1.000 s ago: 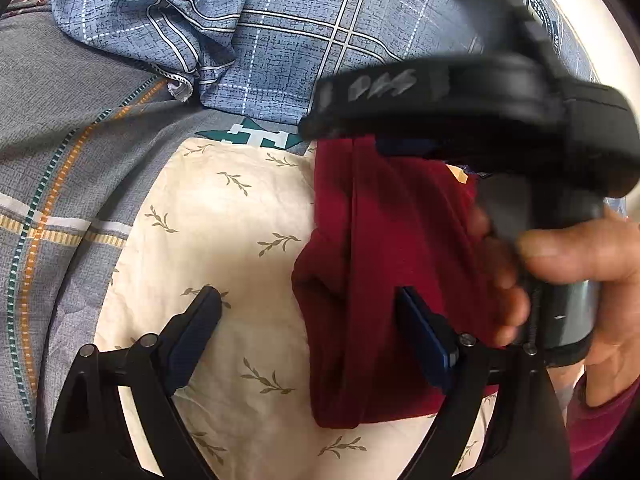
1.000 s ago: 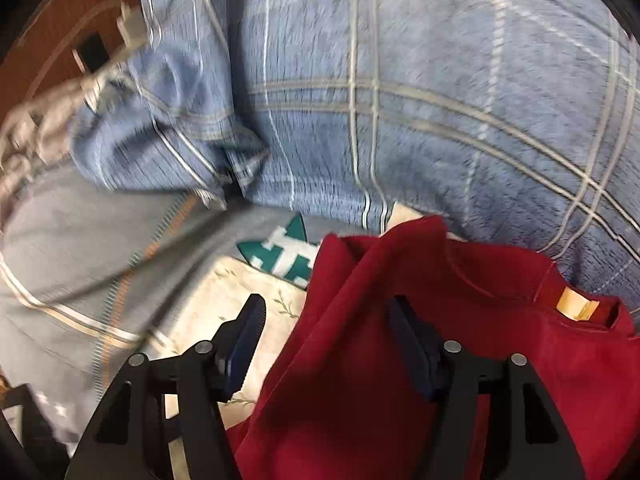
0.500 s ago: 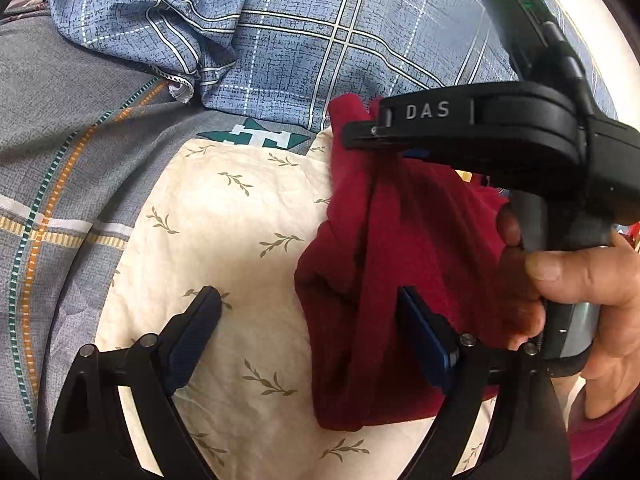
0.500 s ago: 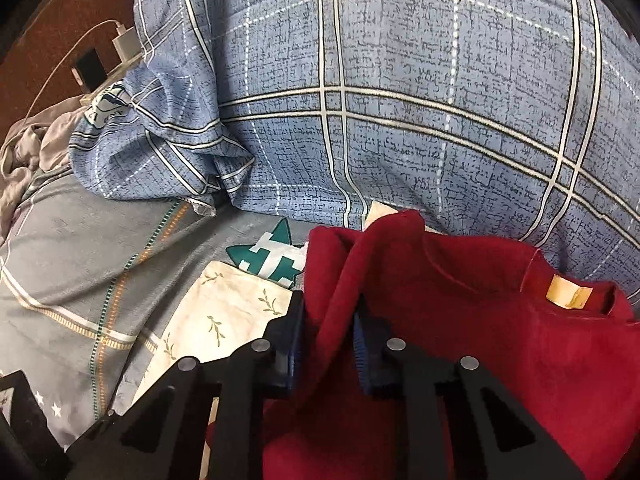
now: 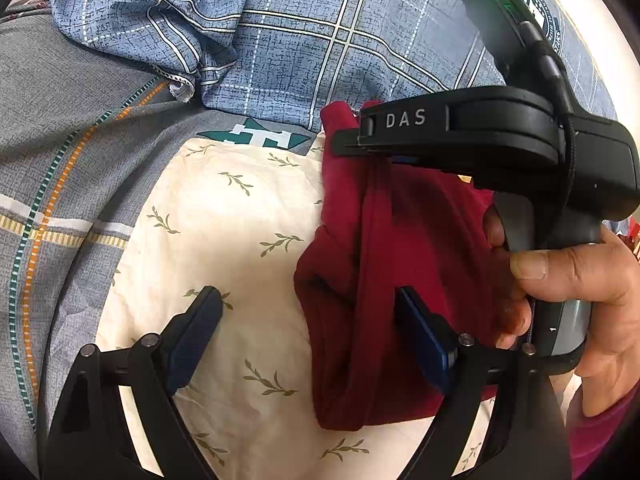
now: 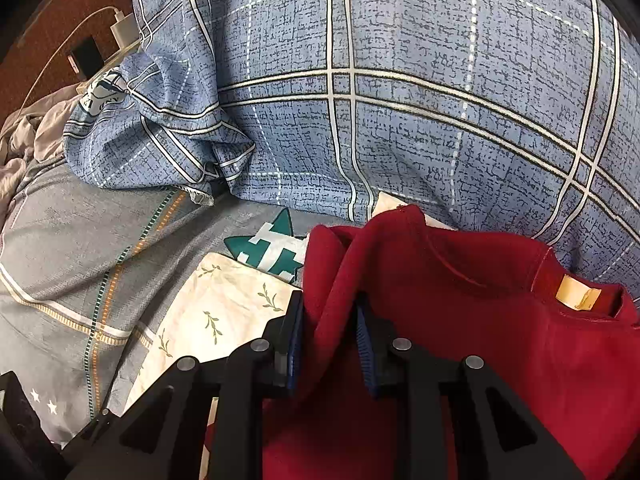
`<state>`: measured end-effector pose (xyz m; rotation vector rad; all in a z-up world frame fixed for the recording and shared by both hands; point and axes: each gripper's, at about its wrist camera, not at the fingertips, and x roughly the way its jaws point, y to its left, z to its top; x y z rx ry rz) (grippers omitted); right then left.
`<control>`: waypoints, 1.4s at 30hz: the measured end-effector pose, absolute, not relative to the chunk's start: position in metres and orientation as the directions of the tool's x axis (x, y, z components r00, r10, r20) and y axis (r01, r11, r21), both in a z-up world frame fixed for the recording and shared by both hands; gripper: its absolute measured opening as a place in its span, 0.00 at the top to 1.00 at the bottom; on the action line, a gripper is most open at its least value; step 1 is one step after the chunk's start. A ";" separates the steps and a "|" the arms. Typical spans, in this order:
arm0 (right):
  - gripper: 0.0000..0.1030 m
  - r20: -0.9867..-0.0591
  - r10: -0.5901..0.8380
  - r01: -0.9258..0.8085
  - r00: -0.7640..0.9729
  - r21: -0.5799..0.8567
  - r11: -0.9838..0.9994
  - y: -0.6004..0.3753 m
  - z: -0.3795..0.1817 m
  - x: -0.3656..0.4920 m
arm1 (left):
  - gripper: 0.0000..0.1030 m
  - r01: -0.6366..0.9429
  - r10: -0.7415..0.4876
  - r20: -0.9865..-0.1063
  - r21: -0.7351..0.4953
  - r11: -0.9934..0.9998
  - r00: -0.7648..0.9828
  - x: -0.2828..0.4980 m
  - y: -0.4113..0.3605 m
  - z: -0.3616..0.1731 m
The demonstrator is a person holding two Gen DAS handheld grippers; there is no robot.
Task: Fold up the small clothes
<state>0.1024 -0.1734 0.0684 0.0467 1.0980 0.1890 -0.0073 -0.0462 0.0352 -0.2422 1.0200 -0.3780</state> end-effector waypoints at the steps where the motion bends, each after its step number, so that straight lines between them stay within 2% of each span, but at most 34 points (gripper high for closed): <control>1: 0.74 -0.879 0.180 -0.127 0.442 0.138 0.982 -0.174 0.068 0.102 | 0.14 0.193 -0.414 -0.780 -0.367 0.910 0.468 -0.007 -0.046 0.035; 5: 0.74 -0.878 0.190 -0.109 0.440 0.158 0.981 -0.180 0.069 0.100 | 0.14 0.194 -0.407 -0.781 -0.358 0.913 0.473 -0.007 -0.048 0.035; 12: 0.71 -0.895 0.111 -0.140 0.433 0.055 0.989 -0.159 0.061 0.103 | 0.13 0.194 -0.405 -0.782 -0.356 0.914 0.473 -0.007 -0.049 0.034; 16: 0.81 -0.884 0.106 -0.142 0.455 0.045 0.989 -0.158 0.063 0.100 | 0.13 0.195 -0.406 -0.782 -0.357 0.914 0.472 -0.007 -0.049 0.033; 22: 0.86 -0.848 0.204 -0.151 0.489 0.148 0.977 -0.176 0.087 0.087 | 0.13 0.191 -0.407 -0.780 -0.360 0.913 0.476 -0.006 -0.047 0.033; 23: 0.86 -0.845 0.214 -0.150 0.491 0.160 0.976 -0.178 0.090 0.086 | 0.15 0.189 -0.412 -0.776 -0.367 0.911 0.478 -0.006 -0.046 0.034; 25: 0.86 -0.838 0.237 -0.149 0.491 0.187 0.971 -0.185 0.096 0.084 | 0.42 0.197 -0.451 -0.751 -0.408 0.891 0.482 -0.008 -0.042 0.037; 26: 0.87 -0.837 0.243 -0.148 0.490 0.194 0.970 -0.187 0.098 0.084 | 0.66 0.220 -0.488 -0.736 -0.437 0.872 0.470 -0.009 -0.042 0.039; 29: 0.87 -0.838 0.250 -0.143 0.484 0.206 0.968 -0.190 0.099 0.083 | 0.79 0.267 -0.536 -0.700 -0.467 0.843 0.472 -0.015 -0.041 0.049; 32: 0.72 -0.851 0.251 -0.127 0.461 0.217 0.968 -0.189 0.095 0.086 | 0.84 0.310 -0.553 -0.671 -0.458 0.833 0.494 -0.022 -0.044 0.060; 34: 0.37 -0.866 0.261 -0.103 0.427 0.240 0.965 -0.189 0.091 0.089 | 0.85 0.337 -0.562 -0.653 -0.450 0.827 0.508 -0.025 -0.046 0.067; 35: 0.33 -0.867 0.269 -0.099 0.420 0.251 0.963 -0.189 0.089 0.087 | 0.85 0.350 -0.566 -0.648 -0.445 0.825 0.510 -0.026 -0.047 0.069; 40: 0.27 -0.910 0.192 -0.139 0.368 0.151 0.979 -0.162 0.068 0.100 | 0.85 0.348 -0.564 -0.657 -0.443 0.826 0.500 -0.024 -0.049 0.068; 41: 0.29 -0.920 0.150 -0.154 0.362 0.100 0.983 -0.156 0.061 0.104 | 0.85 0.342 -0.562 -0.664 -0.446 0.827 0.494 -0.021 -0.049 0.066; 42: 0.40 -0.925 0.116 -0.167 0.362 0.058 0.984 -0.153 0.058 0.106 | 0.85 0.335 -0.557 -0.672 -0.445 0.831 0.488 -0.020 -0.048 0.065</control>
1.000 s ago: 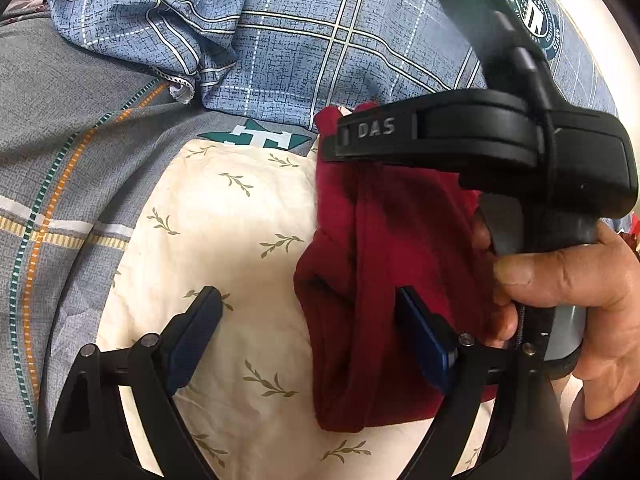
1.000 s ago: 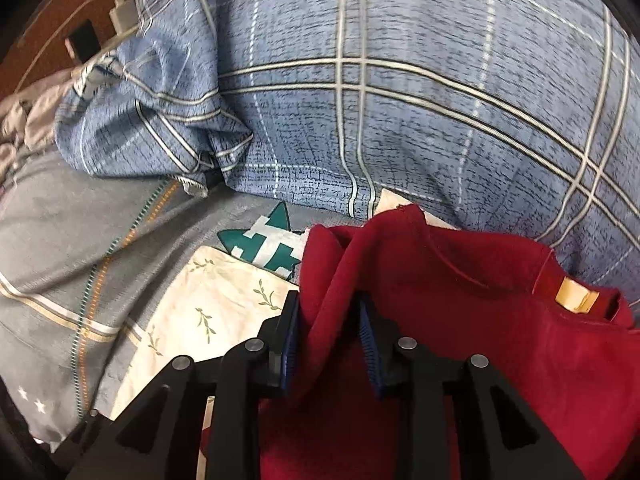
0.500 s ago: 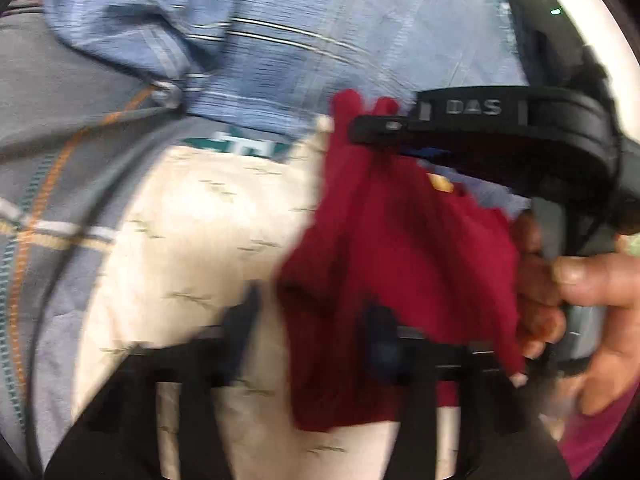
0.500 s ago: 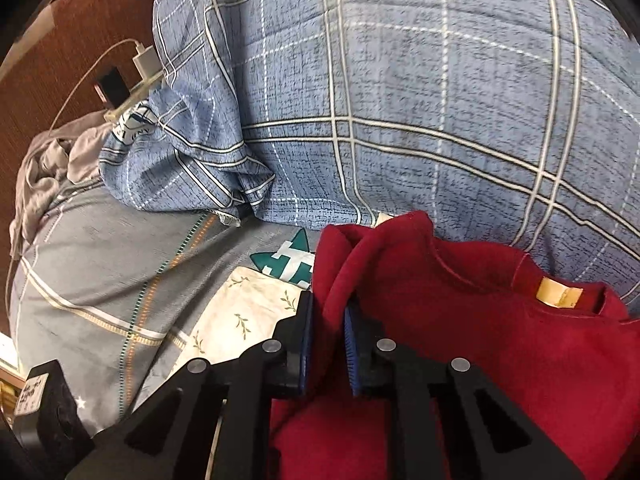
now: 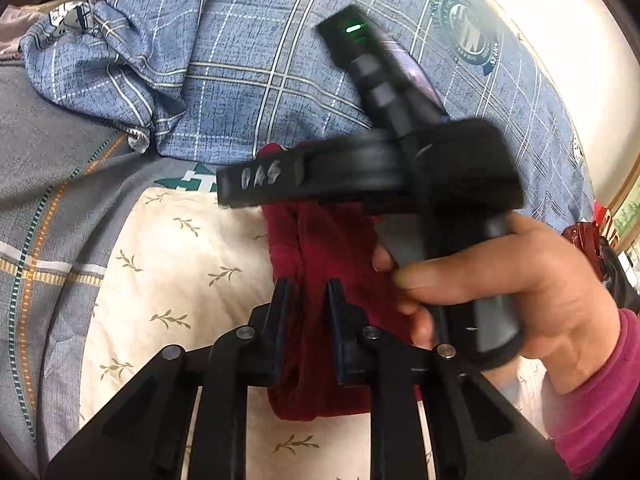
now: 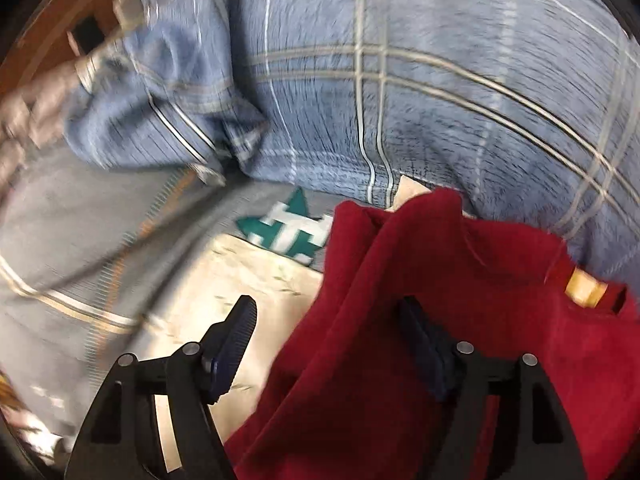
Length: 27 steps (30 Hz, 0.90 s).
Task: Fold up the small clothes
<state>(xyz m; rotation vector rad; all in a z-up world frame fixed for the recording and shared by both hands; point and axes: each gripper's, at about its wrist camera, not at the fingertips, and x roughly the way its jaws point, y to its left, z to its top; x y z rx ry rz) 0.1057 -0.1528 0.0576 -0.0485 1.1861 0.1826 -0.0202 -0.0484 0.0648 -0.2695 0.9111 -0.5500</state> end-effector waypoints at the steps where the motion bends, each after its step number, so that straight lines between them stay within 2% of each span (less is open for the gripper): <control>1: 0.51 -0.924 0.051 -0.180 0.380 -0.019 0.983 -0.149 0.054 0.106 | 0.85 0.329 -0.551 -0.680 -0.442 0.834 0.484 -0.019 -0.048 0.064; 2: 0.66 -0.919 0.015 -0.180 0.394 -0.061 0.982 -0.149 0.054 0.106 | 0.84 0.312 -0.540 -0.694 -0.441 0.842 0.476 -0.017 -0.047 0.061; 4: 0.80 -0.909 0.053 -0.173 0.413 -0.021 0.985 -0.158 0.059 0.102 | 0.61 0.285 -0.532 -0.710 -0.449 0.847 0.462 -0.016 -0.044 0.057; 5: 0.81 -0.904 0.075 -0.170 0.420 0.003 0.985 -0.163 0.063 0.100 | 0.38 0.264 -0.521 -0.724 -0.449 0.854 0.452 -0.015 -0.044 0.055; 6: 0.83 -0.899 0.089 -0.167 0.428 0.019 0.986 -0.167 0.066 0.098 | 0.30 0.239 -0.513 -0.732 -0.455 0.858 0.448 -0.015 -0.042 0.053; 7: 0.83 -0.891 0.113 -0.161 0.439 0.046 0.986 -0.172 0.071 0.095 | 0.30 0.228 -0.515 -0.729 -0.464 0.856 0.451 -0.015 -0.040 0.052; 13: 0.84 -0.859 0.204 -0.159 0.469 0.145 0.977 -0.191 0.092 0.084 | 0.30 0.272 -0.510 -0.740 -0.431 0.860 0.439 -0.019 -0.055 0.046; 14: 0.85 -0.854 0.212 -0.159 0.474 0.153 0.975 -0.193 0.094 0.081 | 0.33 0.282 -0.508 -0.740 -0.424 0.861 0.440 -0.020 -0.057 0.044; 15: 0.85 -0.851 0.214 -0.157 0.479 0.157 0.975 -0.196 0.096 0.079 | 0.50 0.301 -0.512 -0.735 -0.416 0.858 0.444 -0.022 -0.060 0.045; 17: 0.86 -0.842 0.233 -0.149 0.488 0.182 0.972 -0.205 0.102 0.073 | 0.73 0.341 -0.537 -0.726 -0.420 0.841 0.429 -0.027 -0.065 0.051; 18: 0.86 -0.837 0.240 -0.145 0.492 0.193 0.970 -0.209 0.105 0.069 | 0.77 0.349 -0.534 -0.720 -0.410 0.843 0.443 -0.031 -0.067 0.057; 21: 0.86 -0.824 0.246 -0.138 0.510 0.204 0.969 -0.221 0.116 0.058 | 0.83 0.358 -0.533 -0.707 -0.401 0.843 0.465 -0.042 -0.072 0.077; 27: 0.87 -0.795 0.215 -0.116 0.567 0.181 0.977 -0.263 0.152 0.031 | 0.84 0.452 -0.556 -0.698 -0.358 0.817 0.452 -0.059 -0.120 0.121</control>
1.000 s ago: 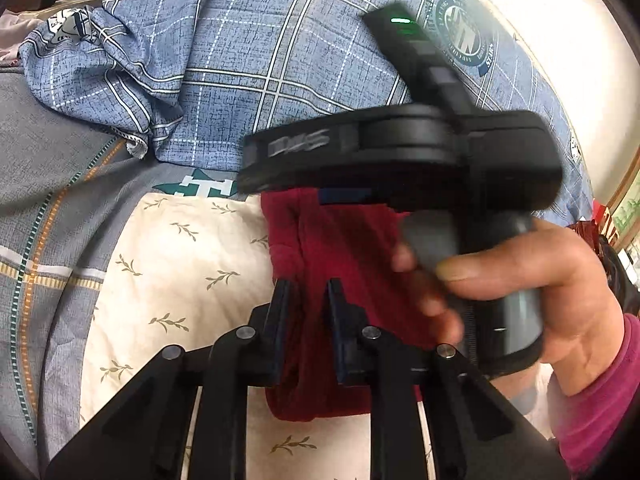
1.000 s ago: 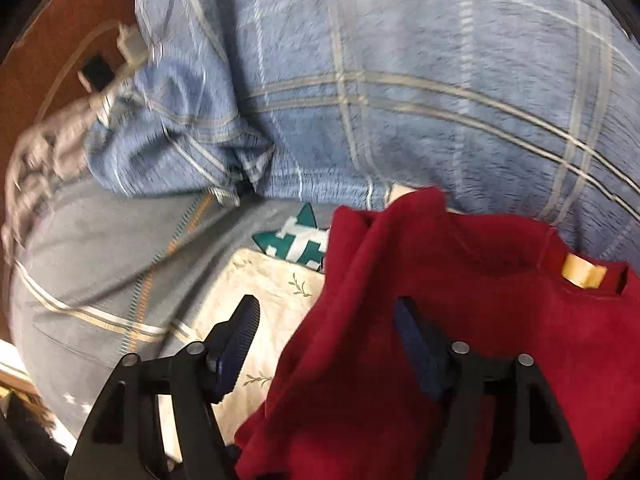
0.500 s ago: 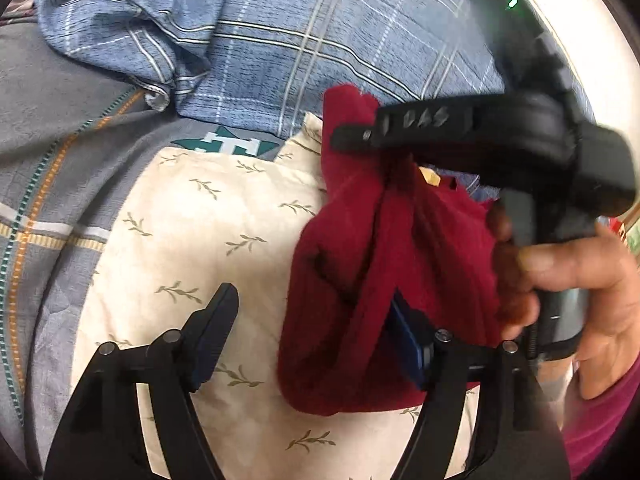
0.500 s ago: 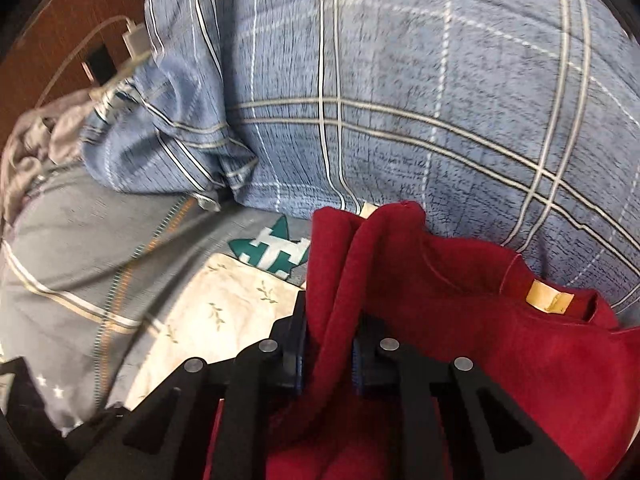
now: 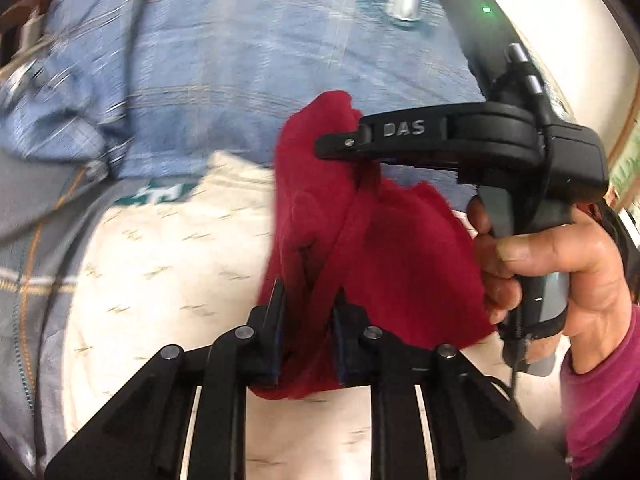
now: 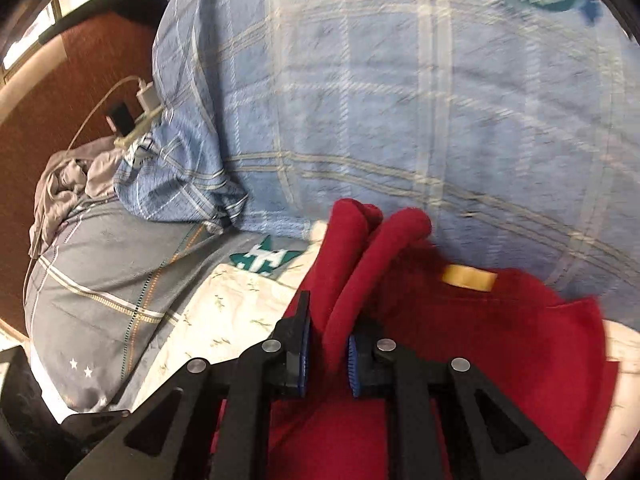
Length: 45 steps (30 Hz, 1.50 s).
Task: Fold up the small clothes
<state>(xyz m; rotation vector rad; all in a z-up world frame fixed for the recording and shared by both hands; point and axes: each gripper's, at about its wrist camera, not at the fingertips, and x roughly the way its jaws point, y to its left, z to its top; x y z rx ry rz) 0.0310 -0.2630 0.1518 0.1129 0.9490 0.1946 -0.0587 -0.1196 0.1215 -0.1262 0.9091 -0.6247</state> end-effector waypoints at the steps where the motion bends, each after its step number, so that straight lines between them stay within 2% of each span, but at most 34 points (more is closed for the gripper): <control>1: 0.87 -0.793 0.205 -0.106 0.574 0.176 0.979 -0.270 0.157 0.027 | 0.84 0.472 -0.568 -0.693 -0.358 0.806 0.444 -0.061 -0.129 0.127; 6: 0.87 -0.780 0.137 -0.033 0.611 0.148 0.988 -0.329 0.178 0.003 | 0.85 0.589 -0.619 -0.680 -0.331 0.737 0.392 -0.081 -0.198 0.150; 10: 0.87 -0.781 0.074 0.050 0.620 0.134 0.990 -0.382 0.180 -0.015 | 0.86 0.641 -0.651 -0.680 -0.341 0.688 0.337 -0.091 -0.247 0.149; 17: 0.87 -0.811 0.017 0.185 0.585 0.154 0.971 -0.443 0.135 -0.029 | 0.85 0.669 -0.637 -0.725 -0.340 0.661 0.262 -0.091 -0.309 0.114; 19: 0.87 -0.819 0.025 0.216 0.573 0.180 0.960 -0.452 0.116 -0.025 | 0.80 0.661 -0.644 -0.731 -0.370 0.652 0.226 -0.087 -0.315 0.103; 20: 0.87 -0.822 0.030 0.226 0.568 0.191 0.955 -0.453 0.109 -0.024 | 0.71 0.661 -0.652 -0.731 -0.390 0.641 0.201 -0.085 -0.316 0.099; 21: 0.85 -0.824 0.042 0.231 0.565 0.207 0.951 -0.455 0.103 -0.023 | 0.64 0.663 -0.662 -0.728 -0.410 0.627 0.176 -0.084 -0.315 0.098; 22: 0.74 -0.821 0.044 0.234 0.569 0.212 0.949 -0.455 0.101 -0.026 | 0.61 0.666 -0.667 -0.728 -0.420 0.617 0.159 -0.084 -0.312 0.100; 24: 0.66 -0.810 0.038 0.249 0.585 0.223 0.942 -0.457 0.107 -0.036 | 0.52 0.685 -0.677 -0.721 -0.418 0.596 0.149 -0.092 -0.296 0.113; 26: 0.57 -0.785 0.081 0.252 0.615 0.293 0.922 -0.463 0.118 -0.056 | 0.43 0.701 -0.684 -0.706 -0.394 0.594 0.183 -0.096 -0.272 0.123; 27: 0.48 -0.771 0.107 0.248 0.628 0.328 0.911 -0.466 0.123 -0.068 | 0.40 0.702 -0.682 -0.699 -0.374 0.606 0.216 -0.094 -0.259 0.127; 28: 0.37 -0.761 0.123 0.247 0.638 0.352 0.903 -0.467 0.127 -0.077 | 0.40 0.698 -0.670 -0.698 -0.347 0.627 0.255 -0.092 -0.247 0.129; 30: 0.30 -0.728 0.163 0.243 0.666 0.419 0.875 -0.467 0.132 -0.103 | 0.40 0.677 -0.628 -0.706 -0.288 0.678 0.329 -0.090 -0.224 0.130; 32: 0.28 -0.711 0.211 0.228 0.671 0.469 0.854 -0.461 0.129 -0.118 | 0.40 0.643 -0.600 -0.716 -0.277 0.714 0.357 -0.086 -0.208 0.129; 35: 0.28 -0.720 0.257 0.216 0.644 0.494 0.842 -0.447 0.118 -0.124 | 0.40 0.571 -0.581 -0.736 -0.326 0.754 0.347 -0.073 -0.198 0.116; 39: 0.30 -0.770 0.257 0.240 0.585 0.466 0.851 -0.428 0.093 -0.115 | 0.40 0.556 -0.549 -0.755 -0.301 0.775 0.358 -0.077 -0.201 0.105; 41: 0.60 -0.776 0.235 0.229 0.585 0.436 0.871 -0.421 0.089 -0.112 | 0.40 0.551 -0.544 -0.764 -0.304 0.777 0.347 -0.076 -0.214 0.101; 42: 0.79 -0.776 0.217 0.209 0.592 0.408 0.889 -0.417 0.092 -0.112 | 0.40 0.546 -0.541 -0.769 -0.307 0.779 0.339 -0.077 -0.217 0.100; 45: 0.81 -0.767 0.130 0.156 0.628 0.288 0.945 -0.409 0.114 -0.118 | 0.40 0.557 -0.551 -0.762 -0.309 0.771 0.340 -0.079 -0.215 0.101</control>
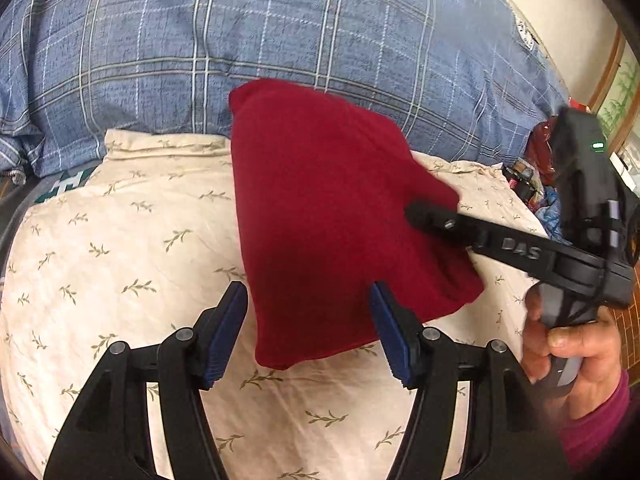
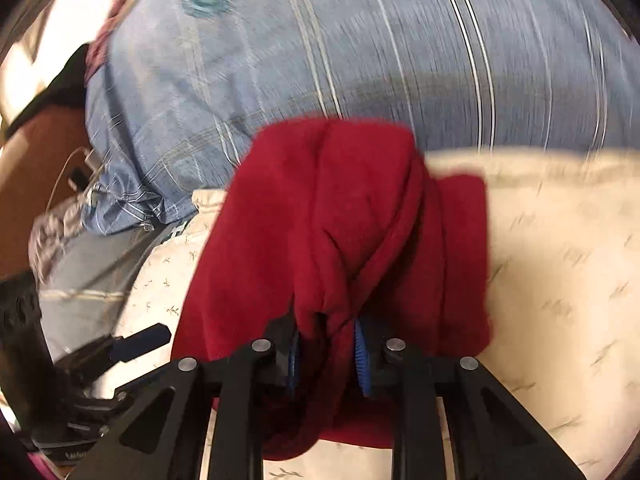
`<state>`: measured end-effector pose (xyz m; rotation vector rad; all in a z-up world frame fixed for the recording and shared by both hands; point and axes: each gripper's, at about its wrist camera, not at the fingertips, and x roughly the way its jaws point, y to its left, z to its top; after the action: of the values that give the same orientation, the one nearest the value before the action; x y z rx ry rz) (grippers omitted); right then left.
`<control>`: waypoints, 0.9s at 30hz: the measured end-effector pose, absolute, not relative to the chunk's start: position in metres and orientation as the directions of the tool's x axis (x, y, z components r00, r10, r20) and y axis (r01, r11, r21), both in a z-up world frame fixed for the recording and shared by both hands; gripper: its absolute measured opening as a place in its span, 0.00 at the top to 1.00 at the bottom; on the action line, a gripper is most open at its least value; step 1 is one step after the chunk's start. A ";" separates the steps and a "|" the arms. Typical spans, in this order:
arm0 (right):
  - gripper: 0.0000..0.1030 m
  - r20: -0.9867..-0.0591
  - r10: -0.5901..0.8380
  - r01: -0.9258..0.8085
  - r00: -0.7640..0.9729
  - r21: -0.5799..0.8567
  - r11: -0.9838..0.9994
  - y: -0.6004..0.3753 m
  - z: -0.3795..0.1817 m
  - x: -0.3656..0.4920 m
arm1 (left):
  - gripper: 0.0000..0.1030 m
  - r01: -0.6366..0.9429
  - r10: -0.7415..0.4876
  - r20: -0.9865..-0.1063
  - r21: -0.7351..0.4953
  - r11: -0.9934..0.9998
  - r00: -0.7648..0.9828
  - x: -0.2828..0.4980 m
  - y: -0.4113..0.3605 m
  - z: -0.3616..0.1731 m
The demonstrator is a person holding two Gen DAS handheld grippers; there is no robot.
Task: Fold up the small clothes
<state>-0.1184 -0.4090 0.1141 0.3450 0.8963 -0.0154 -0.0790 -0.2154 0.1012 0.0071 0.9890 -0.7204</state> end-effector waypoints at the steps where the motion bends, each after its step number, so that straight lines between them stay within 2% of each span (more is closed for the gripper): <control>1: 0.81 -0.759 0.093 0.138 0.645 0.235 0.962 -0.405 0.124 -0.124 | 0.40 0.561 -0.550 -0.758 -0.301 0.772 0.350 -0.080 -0.216 0.103; 4: 0.81 -0.769 0.013 0.152 0.639 0.142 0.978 -0.411 0.126 -0.131 | 0.40 0.558 -0.532 -0.761 -0.275 0.783 0.372 -0.078 -0.219 0.099; 8: 0.80 -0.814 -0.012 0.216 0.581 0.140 0.966 -0.428 0.092 -0.126 | 0.39 0.547 -0.524 -0.789 -0.298 0.782 0.321 -0.072 -0.232 0.077; 9: 0.77 -0.805 -0.006 0.222 0.593 0.156 0.963 -0.429 0.094 -0.129 | 0.39 0.545 -0.513 -0.795 -0.286 0.788 0.324 -0.073 -0.233 0.075; 10: 0.68 -0.798 0.009 0.234 0.603 0.187 0.954 -0.433 0.099 -0.132 | 0.39 0.548 -0.511 -0.794 -0.281 0.788 0.329 -0.074 -0.233 0.075; 12: 0.63 -0.787 -0.010 0.279 0.617 0.207 0.938 -0.439 0.114 -0.140 | 0.37 0.557 -0.510 -0.787 -0.265 0.787 0.347 -0.076 -0.232 0.078; 17: 0.64 -0.706 -0.040 0.246 0.707 0.192 0.950 -0.429 0.143 -0.139 | 0.35 0.543 -0.510 -0.786 -0.275 0.794 0.349 -0.073 -0.234 0.075; 18: 0.67 -0.709 -0.041 0.229 0.704 0.172 0.958 -0.424 0.141 -0.132 | 0.34 0.540 -0.510 -0.786 -0.276 0.795 0.349 -0.072 -0.234 0.075; 23: 0.70 -0.758 -0.091 0.250 0.645 0.097 0.963 -0.423 0.104 -0.093 | 0.29 0.539 -0.514 -0.785 -0.282 0.794 0.346 -0.068 -0.237 0.072; 27: 0.70 -0.750 -0.104 0.260 0.653 0.093 0.961 -0.432 0.087 -0.074 | 0.25 0.536 -0.517 -0.785 -0.290 0.793 0.340 -0.062 -0.238 0.069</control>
<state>-0.0742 -0.4319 0.0871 0.1997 0.8353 -0.2077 -0.0625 -0.2380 0.0686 0.0205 1.0140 -0.6850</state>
